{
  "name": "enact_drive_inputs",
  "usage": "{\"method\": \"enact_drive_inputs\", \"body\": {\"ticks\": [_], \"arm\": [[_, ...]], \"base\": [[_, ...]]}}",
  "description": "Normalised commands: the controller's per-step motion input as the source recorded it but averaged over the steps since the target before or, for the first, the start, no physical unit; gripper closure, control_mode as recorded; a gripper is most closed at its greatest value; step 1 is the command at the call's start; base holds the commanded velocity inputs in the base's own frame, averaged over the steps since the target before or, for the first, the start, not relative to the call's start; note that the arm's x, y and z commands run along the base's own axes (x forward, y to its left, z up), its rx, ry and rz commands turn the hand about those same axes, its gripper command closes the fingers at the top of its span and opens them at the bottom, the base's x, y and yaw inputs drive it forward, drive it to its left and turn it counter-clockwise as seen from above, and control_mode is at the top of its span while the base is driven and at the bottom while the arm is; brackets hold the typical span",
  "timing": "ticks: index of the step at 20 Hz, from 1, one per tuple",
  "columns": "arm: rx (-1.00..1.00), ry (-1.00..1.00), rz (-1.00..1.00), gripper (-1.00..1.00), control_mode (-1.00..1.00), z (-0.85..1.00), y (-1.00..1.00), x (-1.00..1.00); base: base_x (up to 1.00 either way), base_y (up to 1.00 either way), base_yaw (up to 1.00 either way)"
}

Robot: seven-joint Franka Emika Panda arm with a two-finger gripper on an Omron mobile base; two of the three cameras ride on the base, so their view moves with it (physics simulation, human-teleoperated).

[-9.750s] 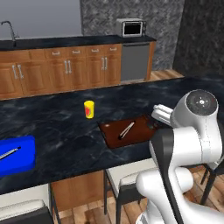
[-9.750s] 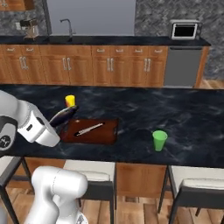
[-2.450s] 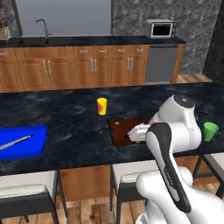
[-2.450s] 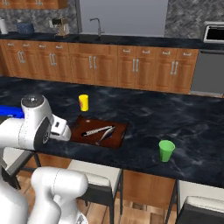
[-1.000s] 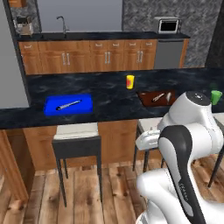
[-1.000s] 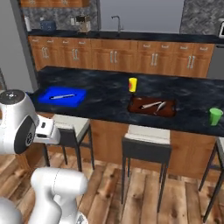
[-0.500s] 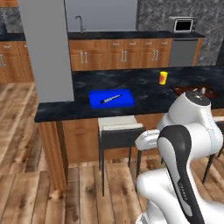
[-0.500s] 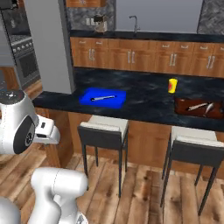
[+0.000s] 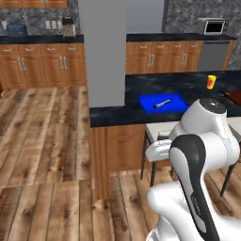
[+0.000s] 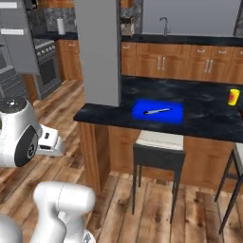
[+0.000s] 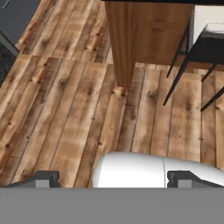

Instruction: Gather the cucumber and onion from the fridge and place them on a tray on the dining counter. Then gather the fish and chicken drumstick from the fridge and place them on the other tray.

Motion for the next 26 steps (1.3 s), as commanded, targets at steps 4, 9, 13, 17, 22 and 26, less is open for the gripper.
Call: {"method": "enact_drive_inputs", "body": {"ticks": [4, 9, 13, 17, 22, 26], "arm": [[0.00, 0.00, 0.00, -1.00, 1.00, 0.00, 0.00, 0.00], [0.00, 0.00, 0.00, -1.00, 1.00, 0.00, 0.00, 0.00], [0.00, 0.00, 0.00, -1.00, 1.00, 0.00, 0.00, 0.00], [0.00, 0.00, 0.00, -1.00, 1.00, 0.00, 0.00, 0.00], [0.00, 0.00, 0.00, -1.00, 1.00, 0.00, 0.00, 0.00], [0.00, 0.00, 0.00, -1.00, 1.00, 0.00, 0.00, 0.00]], "base": [[0.03, 1.00, 0.00], [0.22, 1.00, -0.03], [0.38, 1.00, -0.06], [0.70, 1.00, -0.04], [0.98, 0.78, 0.01], [1.00, 0.39, 0.11]]}}
